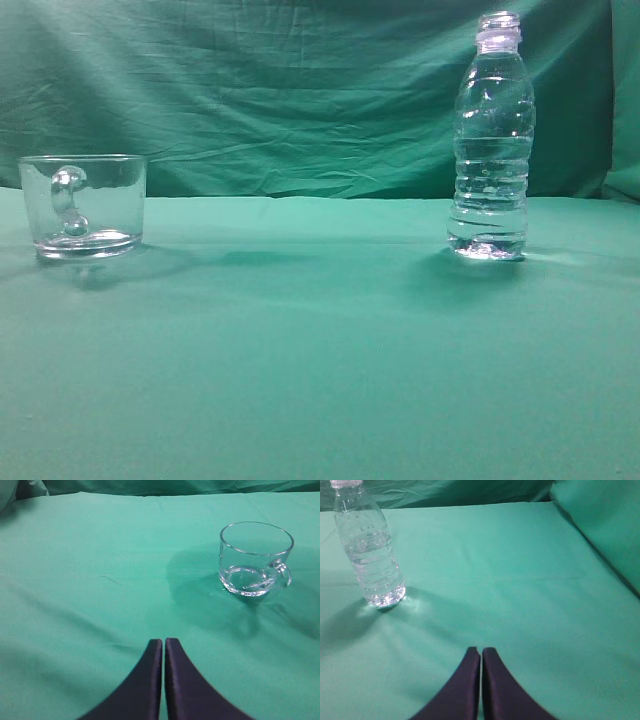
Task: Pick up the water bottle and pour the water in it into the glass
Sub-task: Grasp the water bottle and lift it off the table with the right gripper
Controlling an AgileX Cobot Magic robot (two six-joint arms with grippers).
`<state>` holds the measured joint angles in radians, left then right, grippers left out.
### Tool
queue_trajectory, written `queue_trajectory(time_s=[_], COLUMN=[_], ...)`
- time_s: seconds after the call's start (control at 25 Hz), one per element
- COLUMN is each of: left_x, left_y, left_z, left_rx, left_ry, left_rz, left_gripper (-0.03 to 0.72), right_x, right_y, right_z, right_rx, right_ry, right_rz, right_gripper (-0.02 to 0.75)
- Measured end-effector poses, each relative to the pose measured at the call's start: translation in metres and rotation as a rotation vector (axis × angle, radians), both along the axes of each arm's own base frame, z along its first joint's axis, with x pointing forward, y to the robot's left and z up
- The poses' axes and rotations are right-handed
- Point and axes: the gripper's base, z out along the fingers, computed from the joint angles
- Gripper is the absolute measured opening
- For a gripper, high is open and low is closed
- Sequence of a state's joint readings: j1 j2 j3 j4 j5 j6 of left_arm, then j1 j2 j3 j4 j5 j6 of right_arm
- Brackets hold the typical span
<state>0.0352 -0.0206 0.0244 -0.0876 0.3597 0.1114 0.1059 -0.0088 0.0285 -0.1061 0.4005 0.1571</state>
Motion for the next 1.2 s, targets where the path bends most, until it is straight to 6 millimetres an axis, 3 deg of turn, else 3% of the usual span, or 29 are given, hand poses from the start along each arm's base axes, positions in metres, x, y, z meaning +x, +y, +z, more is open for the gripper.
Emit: queue_trajectory(time_s=[0.92,1.04,1.2], left_x=[0.000,0.000,0.000], left_y=[0.000,0.000,0.000], left_z=[0.000,0.000,0.000], left_rx=[0.000,0.000,0.000], left_ry=[0.000,0.000,0.000], left_rz=[0.000,0.000,0.000], left_gripper=[0.000,0.000,0.000], right_x=[0.000,0.002,0.005], right_y=[-0.001,0.000,0.003], right_z=[0.001,0.008,0.027], right_rx=[-0.051,-0.061,0.049], right_ry=[-0.009,-0.090,-0.299], right_rz=[0.004,0.015,0.025], right_gripper=[0.000,0.000,0.000])
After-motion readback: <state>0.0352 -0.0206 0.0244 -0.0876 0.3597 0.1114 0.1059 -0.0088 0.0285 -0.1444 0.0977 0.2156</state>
